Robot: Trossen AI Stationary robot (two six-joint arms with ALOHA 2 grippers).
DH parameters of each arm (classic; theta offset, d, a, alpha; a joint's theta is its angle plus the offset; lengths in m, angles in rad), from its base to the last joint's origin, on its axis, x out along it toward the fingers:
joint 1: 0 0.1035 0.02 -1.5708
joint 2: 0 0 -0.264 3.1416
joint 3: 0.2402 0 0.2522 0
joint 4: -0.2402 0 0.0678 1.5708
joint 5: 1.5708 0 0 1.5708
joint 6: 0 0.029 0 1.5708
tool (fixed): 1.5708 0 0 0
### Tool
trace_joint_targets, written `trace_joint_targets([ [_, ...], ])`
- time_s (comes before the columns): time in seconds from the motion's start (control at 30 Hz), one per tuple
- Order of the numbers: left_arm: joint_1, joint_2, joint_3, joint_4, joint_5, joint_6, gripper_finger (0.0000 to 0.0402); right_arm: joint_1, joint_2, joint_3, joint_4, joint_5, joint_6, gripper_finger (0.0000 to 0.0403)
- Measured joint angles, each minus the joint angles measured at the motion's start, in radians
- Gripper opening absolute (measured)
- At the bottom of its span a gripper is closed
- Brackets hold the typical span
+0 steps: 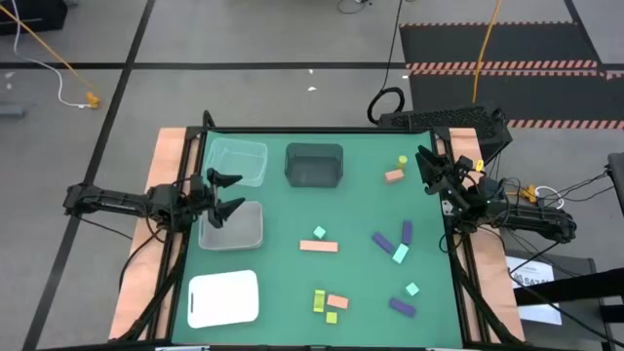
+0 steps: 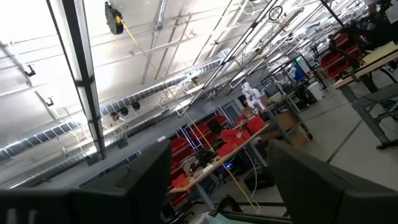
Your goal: Sort & place blocks by color
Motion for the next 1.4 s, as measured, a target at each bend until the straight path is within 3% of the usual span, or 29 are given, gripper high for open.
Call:
trace_joint_targets([
  [1.4, 0.0, 0.0, 0.0, 0.0, 0.0, 0.0, 0.039, 0.0, 0.0, 0.0, 0.062, 0.0, 0.056, 0.0256],
])
